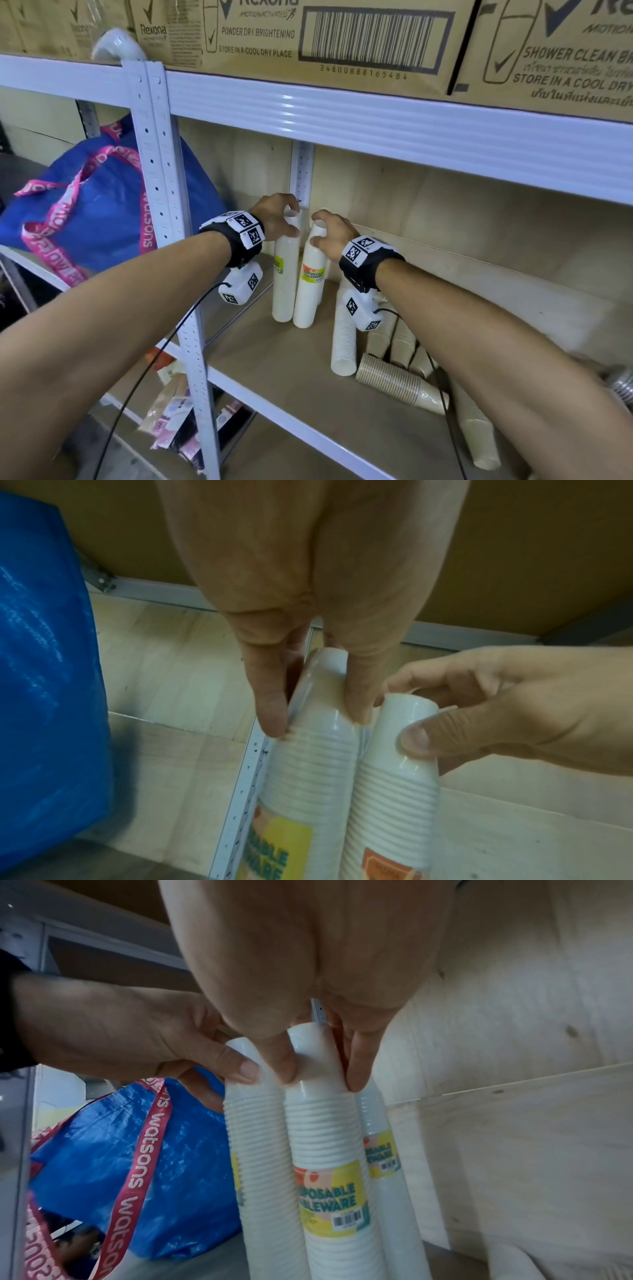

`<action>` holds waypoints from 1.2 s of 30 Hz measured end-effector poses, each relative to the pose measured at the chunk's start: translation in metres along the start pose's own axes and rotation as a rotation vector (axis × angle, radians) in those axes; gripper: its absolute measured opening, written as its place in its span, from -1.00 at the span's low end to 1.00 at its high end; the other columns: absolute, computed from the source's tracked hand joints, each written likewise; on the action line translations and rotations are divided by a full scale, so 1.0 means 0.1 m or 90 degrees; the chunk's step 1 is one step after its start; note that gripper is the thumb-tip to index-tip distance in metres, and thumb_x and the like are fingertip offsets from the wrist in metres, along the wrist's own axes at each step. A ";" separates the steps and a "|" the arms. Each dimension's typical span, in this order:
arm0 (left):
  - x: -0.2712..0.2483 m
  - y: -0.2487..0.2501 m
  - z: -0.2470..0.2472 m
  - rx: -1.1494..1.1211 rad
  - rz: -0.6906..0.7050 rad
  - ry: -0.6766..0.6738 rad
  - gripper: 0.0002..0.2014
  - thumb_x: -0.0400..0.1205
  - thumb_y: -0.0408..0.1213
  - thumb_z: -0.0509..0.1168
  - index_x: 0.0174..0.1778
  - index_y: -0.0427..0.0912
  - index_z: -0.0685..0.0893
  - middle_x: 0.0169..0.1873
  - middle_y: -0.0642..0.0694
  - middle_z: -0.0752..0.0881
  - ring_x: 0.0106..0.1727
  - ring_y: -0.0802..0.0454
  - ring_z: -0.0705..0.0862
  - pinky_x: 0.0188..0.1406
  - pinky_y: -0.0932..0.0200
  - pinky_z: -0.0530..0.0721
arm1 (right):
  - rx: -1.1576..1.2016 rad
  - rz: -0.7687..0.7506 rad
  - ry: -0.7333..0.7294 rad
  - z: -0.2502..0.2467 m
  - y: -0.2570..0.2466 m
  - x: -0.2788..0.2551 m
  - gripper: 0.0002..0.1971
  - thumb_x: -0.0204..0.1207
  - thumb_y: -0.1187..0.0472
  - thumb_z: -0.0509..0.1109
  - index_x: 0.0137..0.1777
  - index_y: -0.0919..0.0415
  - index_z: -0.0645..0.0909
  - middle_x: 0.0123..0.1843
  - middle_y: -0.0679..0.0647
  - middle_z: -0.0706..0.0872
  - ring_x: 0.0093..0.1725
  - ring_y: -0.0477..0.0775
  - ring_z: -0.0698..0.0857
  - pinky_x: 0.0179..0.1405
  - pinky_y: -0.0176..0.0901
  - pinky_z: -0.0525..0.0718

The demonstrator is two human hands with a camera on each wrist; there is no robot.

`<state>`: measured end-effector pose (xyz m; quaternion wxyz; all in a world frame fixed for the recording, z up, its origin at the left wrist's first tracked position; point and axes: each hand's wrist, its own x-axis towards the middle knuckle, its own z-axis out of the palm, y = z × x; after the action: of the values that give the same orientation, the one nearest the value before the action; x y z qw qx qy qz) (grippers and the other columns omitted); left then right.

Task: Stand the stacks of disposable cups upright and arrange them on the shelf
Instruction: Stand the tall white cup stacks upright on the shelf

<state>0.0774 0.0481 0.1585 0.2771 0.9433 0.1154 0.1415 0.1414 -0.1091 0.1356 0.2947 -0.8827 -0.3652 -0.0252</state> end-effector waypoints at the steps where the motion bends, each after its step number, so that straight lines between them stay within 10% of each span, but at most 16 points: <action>1: 0.00 -0.02 0.03 -0.005 0.000 0.000 -0.61 0.48 -0.29 0.56 0.17 -0.09 0.61 0.30 -0.17 0.60 -0.03 -0.13 0.65 -0.38 0.23 0.57 | 0.003 0.004 -0.003 0.02 0.00 0.01 -0.49 0.55 0.24 0.41 0.51 0.12 0.43 0.48 0.13 0.56 0.42 0.17 0.56 0.33 -0.09 0.54; 13: 0.12 -0.04 0.02 0.092 0.033 -0.009 -0.60 0.57 -0.24 0.42 0.35 -0.06 0.65 0.40 -0.15 0.57 0.33 -0.14 0.58 0.25 0.05 0.59 | -0.031 -0.019 0.017 -0.01 -0.11 0.12 -0.59 0.60 0.27 0.32 0.45 0.16 0.58 0.40 0.20 0.63 0.35 0.21 0.62 0.11 -0.25 0.50; 36: 0.13 -0.08 -0.02 0.091 0.027 -0.012 -0.58 0.57 -0.11 0.45 0.34 -0.11 0.66 0.33 -0.13 0.60 0.22 -0.08 0.61 0.11 0.11 0.60 | -0.050 -0.019 0.009 0.01 -0.12 0.11 -0.65 0.61 0.29 0.32 0.38 0.27 0.61 0.40 0.17 0.64 0.35 0.20 0.62 0.30 -0.13 0.56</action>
<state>0.0878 0.0598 0.1583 0.2073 0.9641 0.1029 0.1300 0.1413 -0.0953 0.1438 0.2620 -0.8880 -0.3746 -0.0502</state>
